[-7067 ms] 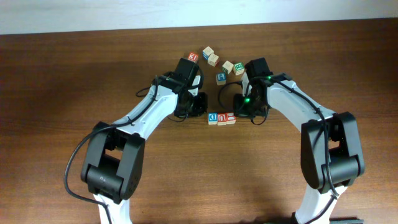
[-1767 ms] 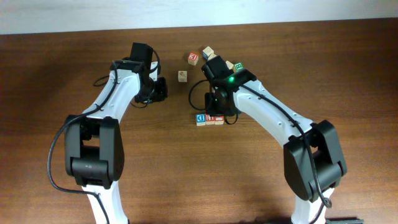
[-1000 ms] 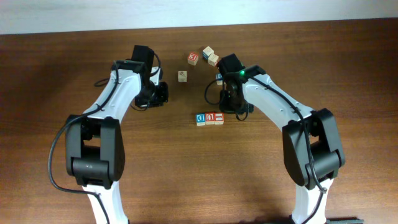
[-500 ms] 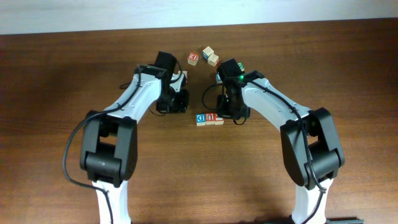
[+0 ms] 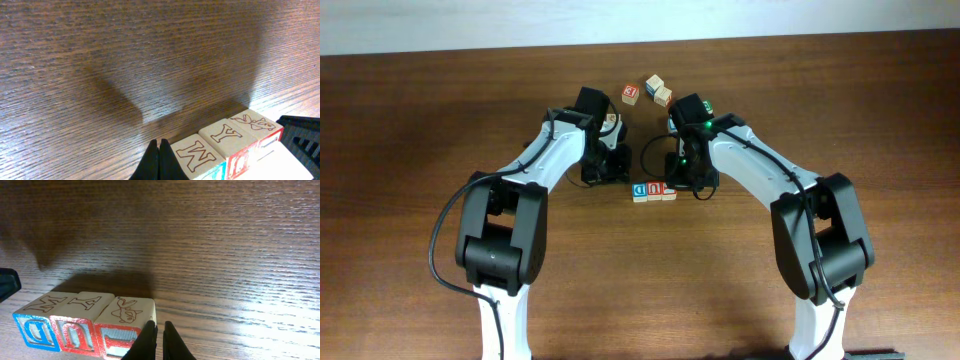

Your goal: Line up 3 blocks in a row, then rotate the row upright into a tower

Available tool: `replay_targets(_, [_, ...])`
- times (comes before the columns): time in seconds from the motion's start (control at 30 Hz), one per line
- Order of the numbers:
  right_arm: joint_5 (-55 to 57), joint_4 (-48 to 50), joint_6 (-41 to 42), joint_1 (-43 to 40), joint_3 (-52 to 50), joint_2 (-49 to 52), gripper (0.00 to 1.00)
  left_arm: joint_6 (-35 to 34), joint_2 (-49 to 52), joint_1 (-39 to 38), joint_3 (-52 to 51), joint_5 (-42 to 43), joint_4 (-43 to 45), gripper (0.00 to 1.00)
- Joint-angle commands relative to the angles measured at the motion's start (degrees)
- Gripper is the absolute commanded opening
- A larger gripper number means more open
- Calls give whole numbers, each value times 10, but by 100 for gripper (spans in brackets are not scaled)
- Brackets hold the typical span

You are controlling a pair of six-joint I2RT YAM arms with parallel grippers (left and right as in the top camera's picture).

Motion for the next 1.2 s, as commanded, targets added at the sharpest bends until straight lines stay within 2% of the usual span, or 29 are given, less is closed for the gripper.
replay_targets(0.0, [-8, 4, -10, 1, -6, 3, 8, 6, 2, -1, -2, 14, -1, 0])
replay_targets(0.17, [-8, 5, -10, -5, -6, 3, 8, 14, 2, 17, 0, -42, -25, 0])
replay_targets(0.37, [-10, 5, -7, -5, -6, 3, 8, -8, 2, 64, 7, 39, -88, 0])
replay_targets(0.53, [-12, 5, -7, -5, -6, 3, 8, -8, 2, 57, 7, 99, -73, 0])
replay_targets(1.17, [-12, 5, -7, -5, -6, 3, 8, -37, 2, 15, 6, 69, -59, 0])
